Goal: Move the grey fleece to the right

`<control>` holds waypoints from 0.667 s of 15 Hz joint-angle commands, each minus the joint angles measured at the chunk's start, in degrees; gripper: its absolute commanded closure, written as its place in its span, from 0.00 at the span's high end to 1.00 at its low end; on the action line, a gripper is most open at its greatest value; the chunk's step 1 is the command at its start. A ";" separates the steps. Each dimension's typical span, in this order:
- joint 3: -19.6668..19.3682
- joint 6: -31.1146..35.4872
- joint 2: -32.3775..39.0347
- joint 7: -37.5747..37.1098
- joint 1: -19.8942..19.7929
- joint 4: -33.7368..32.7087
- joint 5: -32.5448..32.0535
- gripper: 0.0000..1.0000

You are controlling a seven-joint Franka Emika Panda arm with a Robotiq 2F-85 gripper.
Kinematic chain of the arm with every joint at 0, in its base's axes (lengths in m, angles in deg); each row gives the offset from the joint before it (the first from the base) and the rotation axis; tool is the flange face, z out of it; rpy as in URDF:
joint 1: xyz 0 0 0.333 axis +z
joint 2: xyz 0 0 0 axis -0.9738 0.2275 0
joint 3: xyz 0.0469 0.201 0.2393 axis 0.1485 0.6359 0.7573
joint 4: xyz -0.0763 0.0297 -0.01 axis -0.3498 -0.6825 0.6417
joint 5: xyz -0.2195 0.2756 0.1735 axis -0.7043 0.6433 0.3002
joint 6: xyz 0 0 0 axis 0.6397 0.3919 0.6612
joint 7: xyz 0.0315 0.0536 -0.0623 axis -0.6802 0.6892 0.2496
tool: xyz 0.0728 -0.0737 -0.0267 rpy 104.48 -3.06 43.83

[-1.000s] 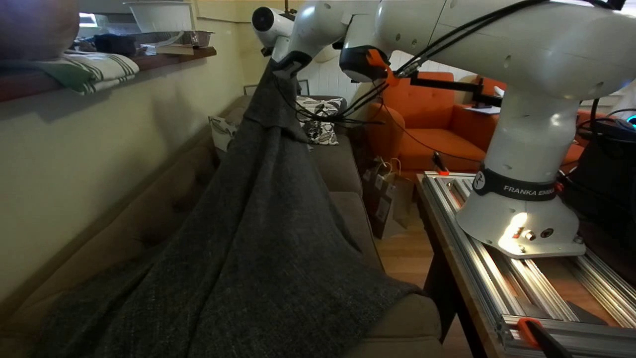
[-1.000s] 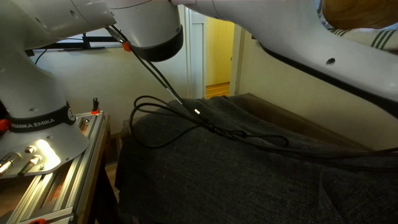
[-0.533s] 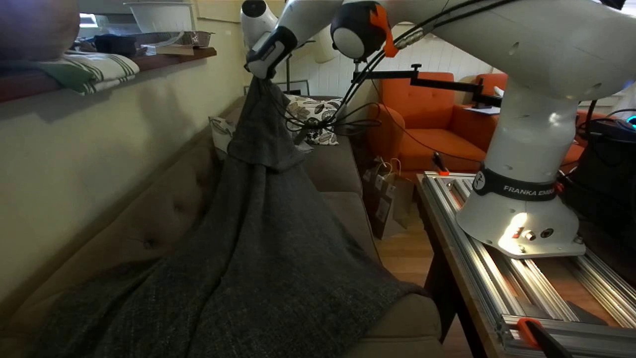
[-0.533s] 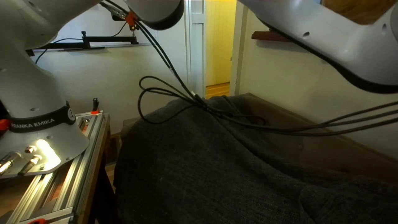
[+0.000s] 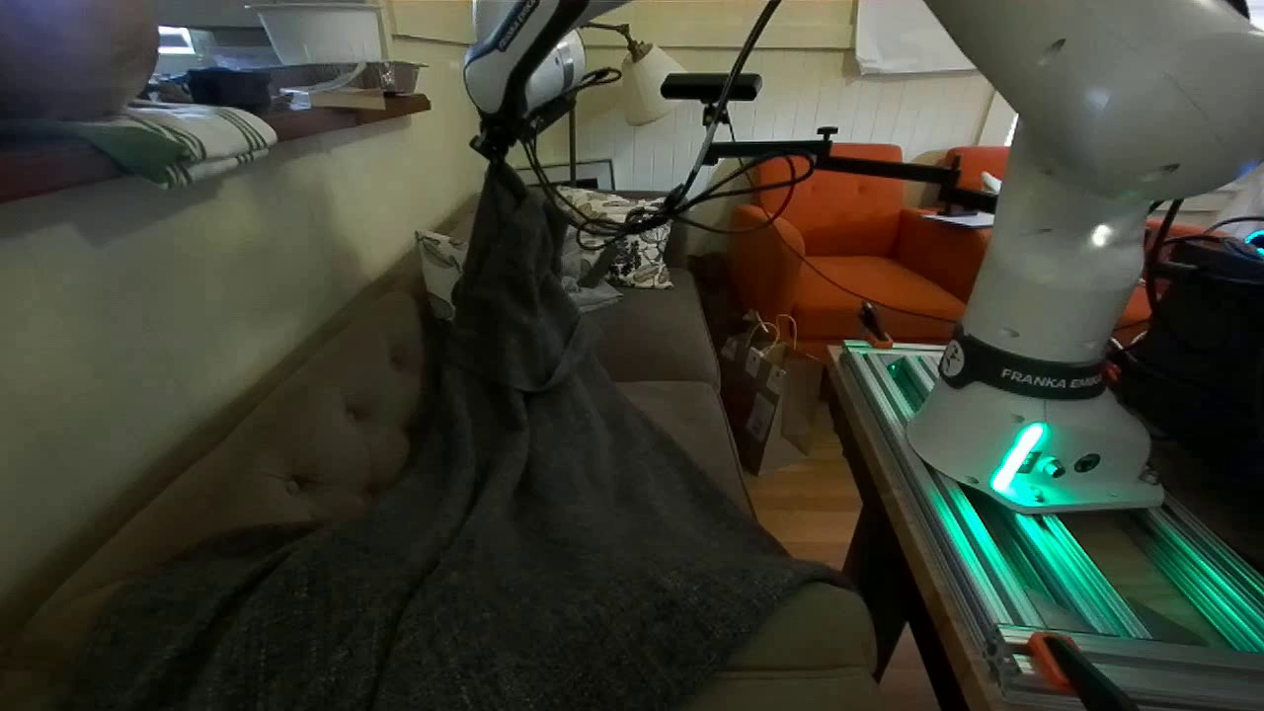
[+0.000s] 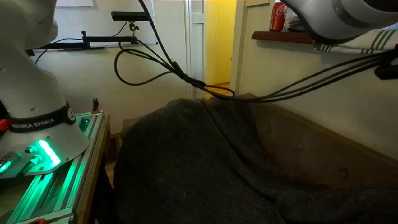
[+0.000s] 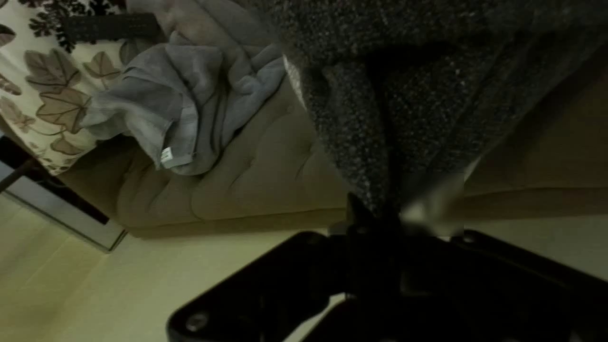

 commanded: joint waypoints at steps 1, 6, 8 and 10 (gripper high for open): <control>6.49 -4.91 -10.57 8.49 -1.54 11.60 2.49 0.05; 11.15 -16.57 -16.33 9.77 -4.23 15.57 -2.39 0.52; 13.93 -23.31 -20.01 14.53 -5.64 17.54 -0.13 0.66; 15.94 -28.86 -23.71 18.00 -5.86 19.74 1.45 0.81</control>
